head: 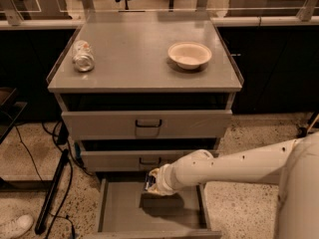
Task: Pick rxbar blueberry from bottom drawer and place on counter
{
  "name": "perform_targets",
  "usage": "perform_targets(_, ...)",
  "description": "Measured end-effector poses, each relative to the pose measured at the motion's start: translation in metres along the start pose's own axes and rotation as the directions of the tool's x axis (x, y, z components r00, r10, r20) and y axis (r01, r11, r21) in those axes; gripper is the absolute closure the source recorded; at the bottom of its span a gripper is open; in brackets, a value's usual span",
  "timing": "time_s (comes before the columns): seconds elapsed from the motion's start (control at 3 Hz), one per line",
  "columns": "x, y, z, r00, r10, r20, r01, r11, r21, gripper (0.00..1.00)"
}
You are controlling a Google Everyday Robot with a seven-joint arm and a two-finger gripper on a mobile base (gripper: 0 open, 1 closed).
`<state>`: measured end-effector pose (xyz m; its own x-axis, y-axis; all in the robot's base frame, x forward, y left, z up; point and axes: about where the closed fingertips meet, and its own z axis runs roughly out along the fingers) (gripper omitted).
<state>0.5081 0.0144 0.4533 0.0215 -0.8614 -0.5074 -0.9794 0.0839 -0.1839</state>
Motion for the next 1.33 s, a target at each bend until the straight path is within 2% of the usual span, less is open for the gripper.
perform_targets(0.33,-0.037,-0.011,-0.030,0.997,-0.081,0.007,0.081,0.9962,0.033,1.00)
perform_targets(1.0,-0.052,-0.021,-0.053,0.994,-0.112,-0.001,0.111,0.9920,0.060,1.00)
perform_targets(1.33,-0.075,-0.038,-0.092,0.986,-0.163,-0.029,0.165,0.9813,0.100,1.00)
